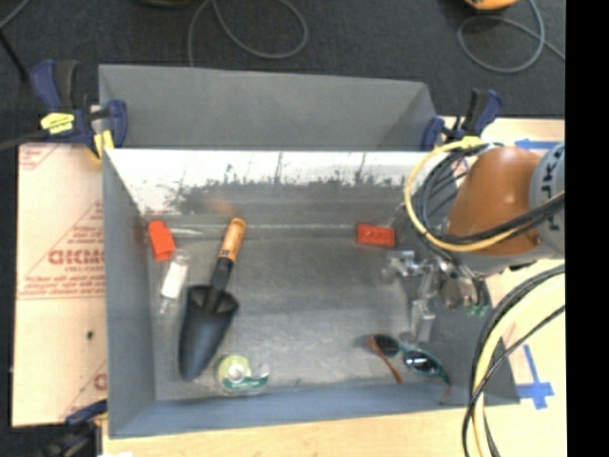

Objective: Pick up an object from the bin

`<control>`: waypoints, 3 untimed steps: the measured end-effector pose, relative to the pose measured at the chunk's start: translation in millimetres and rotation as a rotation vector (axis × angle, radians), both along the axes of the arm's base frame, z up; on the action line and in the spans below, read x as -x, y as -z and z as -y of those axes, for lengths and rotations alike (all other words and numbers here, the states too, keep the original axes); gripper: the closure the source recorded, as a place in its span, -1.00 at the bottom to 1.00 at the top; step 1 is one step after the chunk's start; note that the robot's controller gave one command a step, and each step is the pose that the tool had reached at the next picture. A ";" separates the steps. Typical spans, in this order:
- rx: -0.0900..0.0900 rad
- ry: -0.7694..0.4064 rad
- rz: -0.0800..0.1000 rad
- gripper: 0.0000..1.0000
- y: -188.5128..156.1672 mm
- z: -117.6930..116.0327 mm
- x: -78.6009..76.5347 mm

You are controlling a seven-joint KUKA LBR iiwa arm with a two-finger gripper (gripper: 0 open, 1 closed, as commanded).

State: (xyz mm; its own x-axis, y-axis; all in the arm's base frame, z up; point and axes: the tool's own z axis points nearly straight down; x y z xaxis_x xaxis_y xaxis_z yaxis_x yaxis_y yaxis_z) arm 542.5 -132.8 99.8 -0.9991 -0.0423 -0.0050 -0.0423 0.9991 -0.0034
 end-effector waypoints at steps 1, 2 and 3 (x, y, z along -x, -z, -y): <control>-0.004 0.027 -0.009 -1.00 13.6 0.2 20.2; -0.001 0.175 0.005 -1.00 -15.4 4.4 23.9; -0.001 0.150 0.000 -1.00 12.1 4.8 43.1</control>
Offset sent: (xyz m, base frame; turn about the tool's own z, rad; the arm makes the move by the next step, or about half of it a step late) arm -0.0259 -0.0041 0.0186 0.1783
